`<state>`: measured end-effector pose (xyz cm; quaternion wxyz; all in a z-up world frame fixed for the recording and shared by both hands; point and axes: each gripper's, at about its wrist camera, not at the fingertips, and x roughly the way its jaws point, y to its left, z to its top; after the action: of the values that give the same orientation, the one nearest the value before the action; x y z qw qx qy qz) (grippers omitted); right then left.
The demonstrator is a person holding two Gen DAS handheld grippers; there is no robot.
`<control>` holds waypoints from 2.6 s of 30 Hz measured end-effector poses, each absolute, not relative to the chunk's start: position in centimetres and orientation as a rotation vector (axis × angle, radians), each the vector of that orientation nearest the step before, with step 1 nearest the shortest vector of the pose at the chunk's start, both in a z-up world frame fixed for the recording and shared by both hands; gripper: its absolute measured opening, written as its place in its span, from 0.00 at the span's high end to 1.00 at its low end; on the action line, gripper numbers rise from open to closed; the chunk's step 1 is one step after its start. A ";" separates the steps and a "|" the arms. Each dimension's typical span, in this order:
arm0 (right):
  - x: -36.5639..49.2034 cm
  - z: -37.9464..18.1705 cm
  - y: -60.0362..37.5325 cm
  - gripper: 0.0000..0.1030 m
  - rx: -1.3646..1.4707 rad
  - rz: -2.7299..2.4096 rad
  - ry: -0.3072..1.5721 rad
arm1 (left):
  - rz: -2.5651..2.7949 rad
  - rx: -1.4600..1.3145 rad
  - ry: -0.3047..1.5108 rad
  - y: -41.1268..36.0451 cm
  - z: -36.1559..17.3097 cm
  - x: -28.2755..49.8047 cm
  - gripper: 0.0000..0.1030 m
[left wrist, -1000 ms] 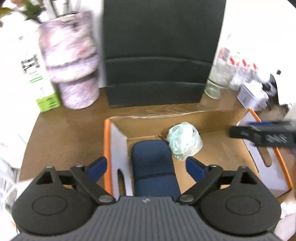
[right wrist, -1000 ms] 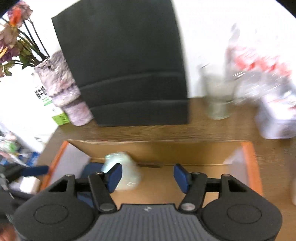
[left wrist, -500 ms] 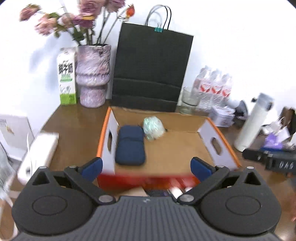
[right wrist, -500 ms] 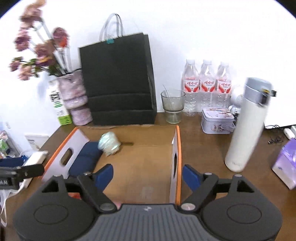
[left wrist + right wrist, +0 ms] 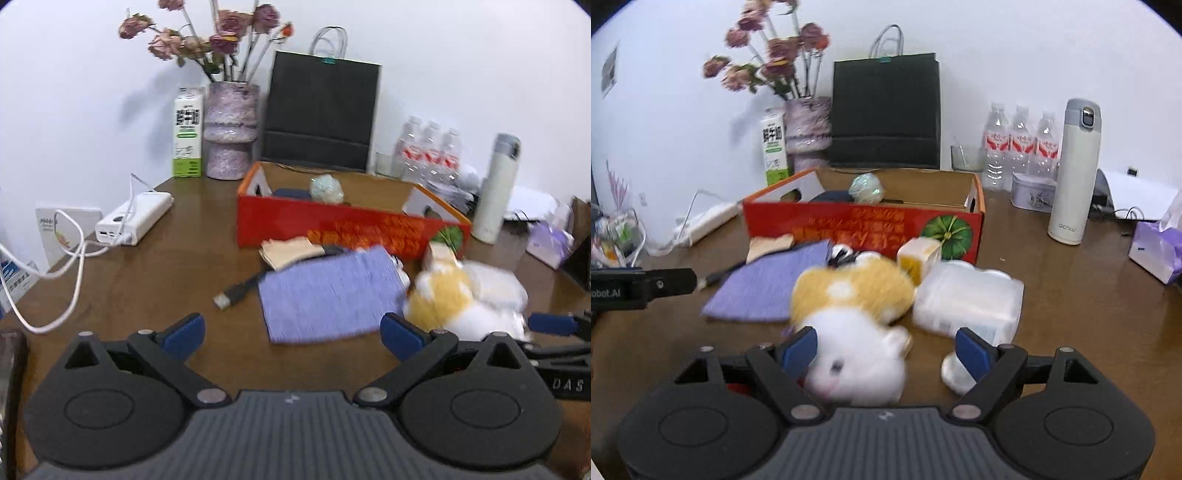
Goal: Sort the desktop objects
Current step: 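Grasp the tan card with the left tool while the right tool grasps the plush hamster, then carry the card and plush hamster into the orange box and release both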
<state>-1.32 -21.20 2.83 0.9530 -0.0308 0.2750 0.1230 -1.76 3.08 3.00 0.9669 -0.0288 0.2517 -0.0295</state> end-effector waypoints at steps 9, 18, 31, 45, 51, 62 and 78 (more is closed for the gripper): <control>-4.3 1.6 -21.3 0.11 -0.010 0.269 0.486 | -0.062 0.007 0.545 2.2 0.8 -2.3 0.00; -4.1 1.2 -21.3 0.12 0.006 0.245 0.487 | -0.061 -0.091 0.659 3.5 0.0 -1.0 0.00; -1.5 3.9 -21.0 0.14 0.047 0.331 0.458 | -0.080 0.005 0.501 2.9 3.4 6.5 0.00; 2.6 1.2 -18.5 0.37 -0.020 0.331 0.586 | -0.128 -0.267 0.628 7.9 1.3 14.3 0.93; 1.1 2.7 -18.9 0.51 -0.022 0.327 0.526 | -0.163 -0.312 0.484 7.9 4.5 10.3 0.95; -3.4 8.2 -21.9 0.51 0.023 0.299 0.319 | -0.186 -0.284 0.341 6.4 10.6 2.7 0.95; 16.5 15.2 -21.1 0.51 0.032 0.279 0.408 | -0.317 -0.069 0.713 0.6 10.9 26.8 0.94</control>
<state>16.51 -21.06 15.22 0.9696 0.0157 0.2017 0.1378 26.80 0.62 10.89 0.9243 -0.0334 0.3473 -0.1546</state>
